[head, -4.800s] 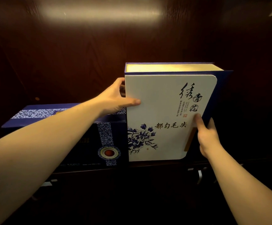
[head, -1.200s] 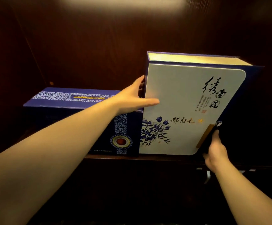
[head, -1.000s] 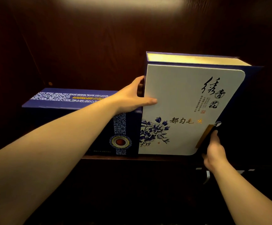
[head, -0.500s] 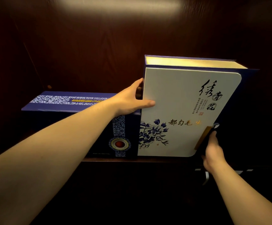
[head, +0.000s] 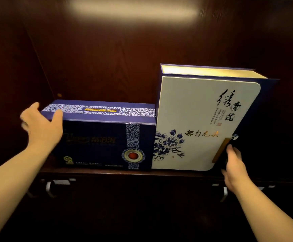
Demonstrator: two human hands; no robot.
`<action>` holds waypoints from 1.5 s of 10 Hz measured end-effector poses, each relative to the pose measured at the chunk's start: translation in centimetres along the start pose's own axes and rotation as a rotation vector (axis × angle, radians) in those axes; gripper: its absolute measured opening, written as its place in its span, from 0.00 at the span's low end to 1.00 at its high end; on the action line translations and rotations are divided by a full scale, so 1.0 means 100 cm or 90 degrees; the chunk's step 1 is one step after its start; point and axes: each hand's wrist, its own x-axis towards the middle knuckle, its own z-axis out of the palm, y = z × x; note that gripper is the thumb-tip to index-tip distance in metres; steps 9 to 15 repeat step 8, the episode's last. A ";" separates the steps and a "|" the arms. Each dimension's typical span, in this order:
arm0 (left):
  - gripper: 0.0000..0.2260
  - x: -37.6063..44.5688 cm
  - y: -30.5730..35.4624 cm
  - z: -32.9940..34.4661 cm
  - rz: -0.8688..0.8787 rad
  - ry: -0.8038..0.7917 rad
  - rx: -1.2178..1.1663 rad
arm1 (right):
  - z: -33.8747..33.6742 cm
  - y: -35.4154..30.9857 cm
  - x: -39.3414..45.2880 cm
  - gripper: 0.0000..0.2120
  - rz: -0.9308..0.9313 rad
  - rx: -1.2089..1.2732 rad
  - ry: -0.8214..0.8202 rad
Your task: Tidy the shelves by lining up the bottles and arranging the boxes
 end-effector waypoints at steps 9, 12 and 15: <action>0.43 -0.025 -0.043 -0.005 -0.142 -0.138 -0.235 | 0.006 -0.005 -0.002 0.34 0.023 0.019 0.042; 0.43 -0.025 -0.043 -0.005 -0.142 -0.138 -0.235 | 0.006 -0.005 -0.002 0.34 0.023 0.019 0.042; 0.43 -0.025 -0.043 -0.005 -0.142 -0.138 -0.235 | 0.006 -0.005 -0.002 0.34 0.023 0.019 0.042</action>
